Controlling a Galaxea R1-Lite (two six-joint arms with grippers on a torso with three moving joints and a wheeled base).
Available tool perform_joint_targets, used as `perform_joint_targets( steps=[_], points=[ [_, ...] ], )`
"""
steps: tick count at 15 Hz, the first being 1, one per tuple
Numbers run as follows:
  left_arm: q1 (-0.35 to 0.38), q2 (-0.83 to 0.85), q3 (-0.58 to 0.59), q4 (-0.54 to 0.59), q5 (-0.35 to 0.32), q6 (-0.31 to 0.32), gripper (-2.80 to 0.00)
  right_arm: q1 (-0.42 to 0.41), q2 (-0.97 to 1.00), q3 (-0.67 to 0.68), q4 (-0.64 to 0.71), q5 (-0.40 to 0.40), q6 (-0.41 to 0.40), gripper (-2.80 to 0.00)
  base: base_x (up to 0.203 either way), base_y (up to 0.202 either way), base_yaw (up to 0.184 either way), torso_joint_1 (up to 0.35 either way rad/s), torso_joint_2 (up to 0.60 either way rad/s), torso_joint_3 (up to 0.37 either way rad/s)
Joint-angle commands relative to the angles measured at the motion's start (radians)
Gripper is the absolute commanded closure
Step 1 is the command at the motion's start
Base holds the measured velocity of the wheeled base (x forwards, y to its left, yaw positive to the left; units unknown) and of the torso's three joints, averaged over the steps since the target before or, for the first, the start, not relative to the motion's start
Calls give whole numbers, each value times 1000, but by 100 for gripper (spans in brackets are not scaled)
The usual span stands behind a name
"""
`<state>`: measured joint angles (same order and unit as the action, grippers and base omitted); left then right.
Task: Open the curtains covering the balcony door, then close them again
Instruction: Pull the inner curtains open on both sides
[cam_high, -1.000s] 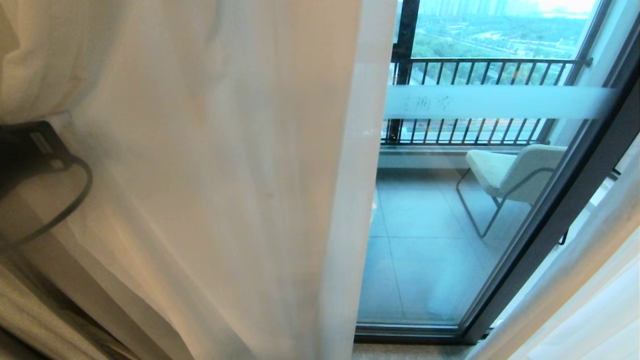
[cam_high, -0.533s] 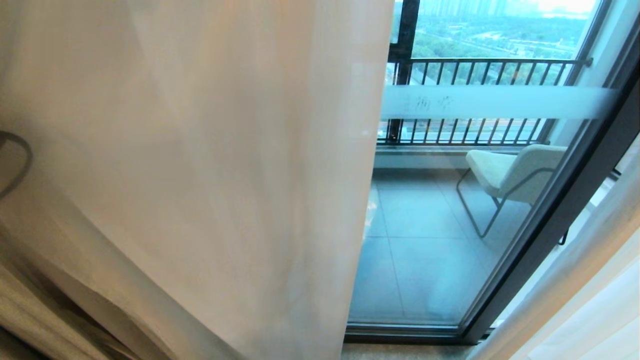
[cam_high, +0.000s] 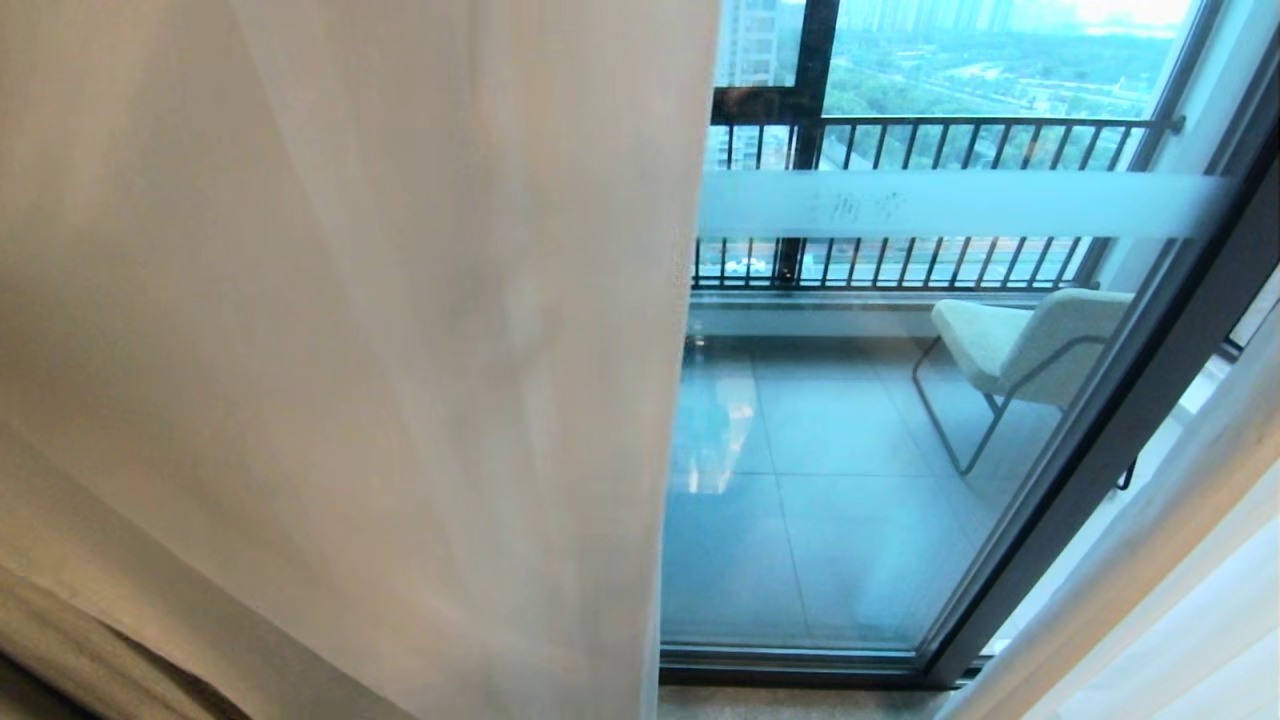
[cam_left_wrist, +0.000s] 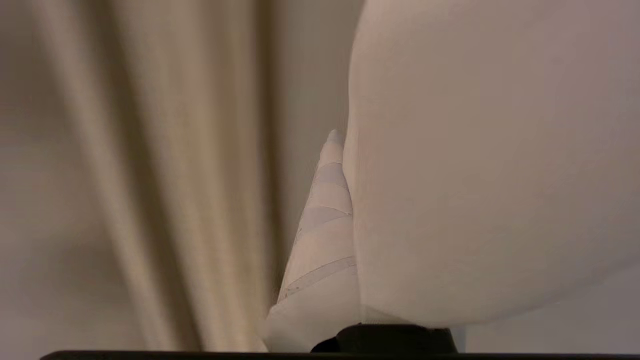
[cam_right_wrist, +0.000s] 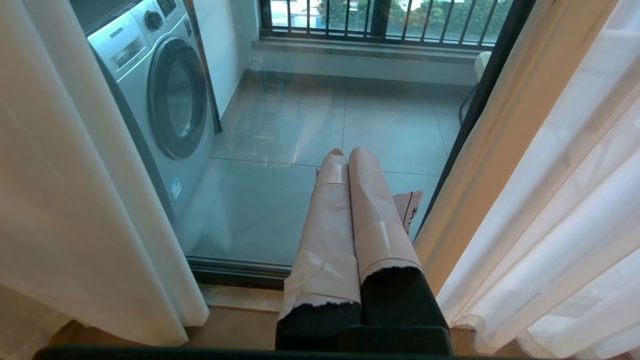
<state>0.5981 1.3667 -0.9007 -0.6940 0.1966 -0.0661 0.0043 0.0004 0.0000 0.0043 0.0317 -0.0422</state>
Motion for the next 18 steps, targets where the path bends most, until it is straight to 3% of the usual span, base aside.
perform_joint_targets(
  steps=[1, 4, 7, 13, 18],
  points=[
    [108, 72, -47, -3, 3, -26, 0, 0, 0, 0, 0, 1, -1, 0, 0, 0, 0, 0, 0, 0],
    [224, 134, -69, 10, 3, -77, 0, 0, 0, 0, -1, 1, -1, 0, 0, 0, 0, 0, 0, 0],
    [289, 187, -86, 42, 2, -142, 0, 0, 0, 0, -1, 1, -1, 0, 0, 0, 0, 0, 0, 0],
    [375, 309, -236, 304, 4, -373, 0, 0, 0, 0, 0, 1, -1, 0, 0, 0, 0, 0, 0, 0],
    [419, 438, -371, 495, 60, -496, 0, 0, 0, 0, 0, 1, -1, 0, 0, 0, 0, 0, 0, 0]
  ],
)
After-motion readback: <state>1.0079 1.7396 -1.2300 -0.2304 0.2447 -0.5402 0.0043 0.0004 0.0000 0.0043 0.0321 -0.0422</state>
